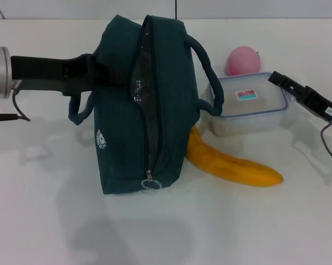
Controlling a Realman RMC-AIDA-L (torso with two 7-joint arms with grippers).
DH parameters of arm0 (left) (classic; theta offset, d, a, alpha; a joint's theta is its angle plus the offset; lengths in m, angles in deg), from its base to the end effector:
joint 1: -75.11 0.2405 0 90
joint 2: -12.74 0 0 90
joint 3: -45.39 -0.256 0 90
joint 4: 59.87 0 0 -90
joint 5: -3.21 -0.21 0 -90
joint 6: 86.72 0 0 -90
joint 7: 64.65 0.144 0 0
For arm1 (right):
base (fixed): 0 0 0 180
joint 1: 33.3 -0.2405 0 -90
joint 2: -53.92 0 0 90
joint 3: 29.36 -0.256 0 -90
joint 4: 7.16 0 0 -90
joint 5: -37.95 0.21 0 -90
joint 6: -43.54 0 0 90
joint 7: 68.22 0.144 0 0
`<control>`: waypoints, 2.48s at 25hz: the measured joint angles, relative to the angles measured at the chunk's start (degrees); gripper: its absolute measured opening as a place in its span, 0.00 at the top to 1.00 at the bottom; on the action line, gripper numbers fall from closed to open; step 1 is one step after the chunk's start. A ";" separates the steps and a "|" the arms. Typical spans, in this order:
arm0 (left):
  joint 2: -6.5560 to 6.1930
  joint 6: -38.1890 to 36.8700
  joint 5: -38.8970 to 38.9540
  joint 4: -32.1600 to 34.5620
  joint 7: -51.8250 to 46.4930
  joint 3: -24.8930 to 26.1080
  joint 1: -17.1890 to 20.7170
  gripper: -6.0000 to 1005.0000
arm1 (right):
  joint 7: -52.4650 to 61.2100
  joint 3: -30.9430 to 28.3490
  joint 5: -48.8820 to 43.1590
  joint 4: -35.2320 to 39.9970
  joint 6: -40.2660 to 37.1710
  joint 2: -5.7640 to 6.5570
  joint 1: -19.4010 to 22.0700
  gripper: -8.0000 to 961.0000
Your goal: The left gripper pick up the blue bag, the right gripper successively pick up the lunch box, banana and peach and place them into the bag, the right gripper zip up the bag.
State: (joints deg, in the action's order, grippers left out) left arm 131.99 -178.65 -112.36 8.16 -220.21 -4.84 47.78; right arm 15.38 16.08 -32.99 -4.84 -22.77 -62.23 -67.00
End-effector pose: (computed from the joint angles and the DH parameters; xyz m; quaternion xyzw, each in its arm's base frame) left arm -0.2086 0.3458 0.0559 -0.7712 -0.5966 -0.2125 0.0645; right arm 0.3012 0.3521 -0.0353 -0.6841 0.5434 0.4224 0.2412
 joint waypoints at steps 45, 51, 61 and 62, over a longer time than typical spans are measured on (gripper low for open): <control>-0.25 0.00 0.01 -0.67 0.68 0.40 0.20 0.97 | 12.12 1.40 0.10 0.34 -2.36 0.43 1.63 0.54; -0.25 0.00 0.01 -1.45 1.29 0.39 0.00 0.97 | 12.28 1.40 0.00 0.40 -2.43 0.41 1.62 0.59; -0.25 0.00 0.01 -1.58 1.43 0.40 -0.26 0.97 | 12.44 2.21 0.16 0.46 -2.16 0.32 1.56 0.67; -0.25 0.00 0.01 -1.58 1.47 0.40 -0.27 0.97 | 12.50 2.04 0.32 0.42 -2.11 0.29 1.58 0.73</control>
State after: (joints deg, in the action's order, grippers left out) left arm 131.74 -178.65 -112.35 6.57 -218.74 -4.44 47.51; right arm 27.88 18.12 -32.67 -4.42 -24.88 -61.94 -65.41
